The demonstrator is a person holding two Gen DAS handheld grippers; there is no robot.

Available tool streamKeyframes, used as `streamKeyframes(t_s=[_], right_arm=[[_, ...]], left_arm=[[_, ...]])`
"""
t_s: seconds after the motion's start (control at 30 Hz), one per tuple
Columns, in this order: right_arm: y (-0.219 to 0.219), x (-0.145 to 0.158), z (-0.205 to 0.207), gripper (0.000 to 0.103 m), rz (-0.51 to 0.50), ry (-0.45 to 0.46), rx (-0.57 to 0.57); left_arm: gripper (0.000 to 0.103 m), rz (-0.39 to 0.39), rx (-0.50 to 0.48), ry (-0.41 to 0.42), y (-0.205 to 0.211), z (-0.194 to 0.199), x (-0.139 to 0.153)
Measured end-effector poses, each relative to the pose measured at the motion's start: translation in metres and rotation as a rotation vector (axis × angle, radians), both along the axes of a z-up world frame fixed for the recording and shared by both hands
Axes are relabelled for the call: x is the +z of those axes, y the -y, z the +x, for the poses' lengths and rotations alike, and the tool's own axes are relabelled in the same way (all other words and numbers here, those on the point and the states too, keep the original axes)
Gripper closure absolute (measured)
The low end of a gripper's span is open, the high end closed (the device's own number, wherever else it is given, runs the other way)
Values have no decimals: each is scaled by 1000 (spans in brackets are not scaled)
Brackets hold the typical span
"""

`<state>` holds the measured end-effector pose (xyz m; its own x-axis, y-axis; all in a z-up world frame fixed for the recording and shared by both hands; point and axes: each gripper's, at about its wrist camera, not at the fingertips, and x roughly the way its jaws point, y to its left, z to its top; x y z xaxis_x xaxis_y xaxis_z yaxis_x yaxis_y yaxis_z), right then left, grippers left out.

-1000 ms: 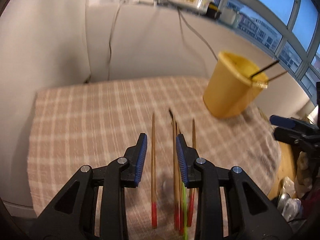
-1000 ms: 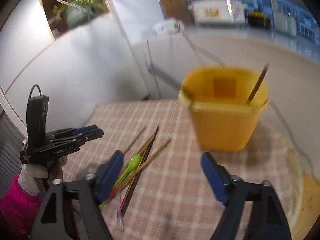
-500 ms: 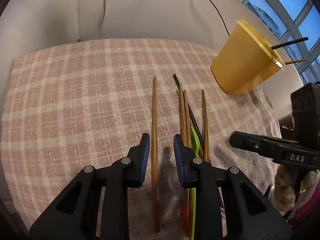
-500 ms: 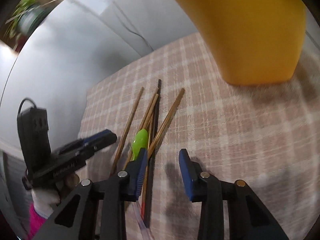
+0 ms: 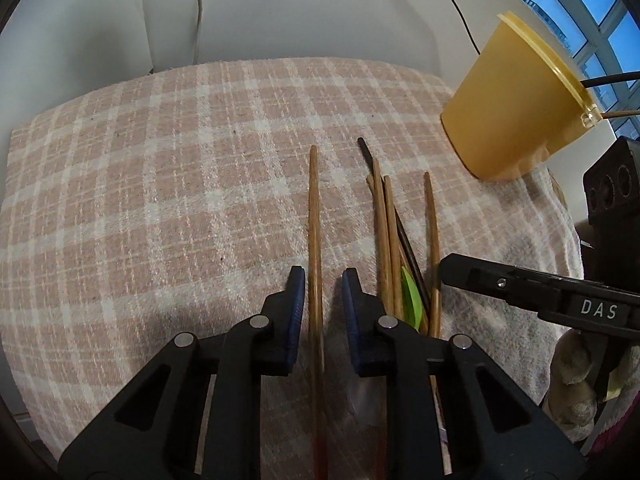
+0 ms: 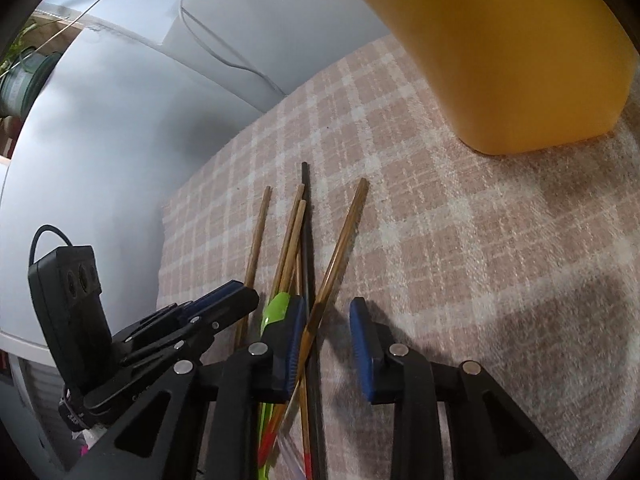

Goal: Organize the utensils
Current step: 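Close left tool on a wooden chopstick while right tool grasps another wooden chopstick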

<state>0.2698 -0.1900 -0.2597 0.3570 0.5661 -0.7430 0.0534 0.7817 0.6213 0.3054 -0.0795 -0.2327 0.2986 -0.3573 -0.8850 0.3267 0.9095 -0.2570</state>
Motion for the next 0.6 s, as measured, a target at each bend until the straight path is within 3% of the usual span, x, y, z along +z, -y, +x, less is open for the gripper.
streamKeyframes(t_s=[0.23, 0.37, 0.6], right_arm=[[-19, 4, 8, 82, -76, 13, 18], [-28, 3, 9, 93, -96, 15, 26], [-31, 5, 8, 96, -58, 33, 22]], left_arm=[[93, 26, -4, 7, 8, 13, -3], [98, 42, -6, 22, 12, 20, -3], [99, -23, 39, 9, 1, 35, -6]])
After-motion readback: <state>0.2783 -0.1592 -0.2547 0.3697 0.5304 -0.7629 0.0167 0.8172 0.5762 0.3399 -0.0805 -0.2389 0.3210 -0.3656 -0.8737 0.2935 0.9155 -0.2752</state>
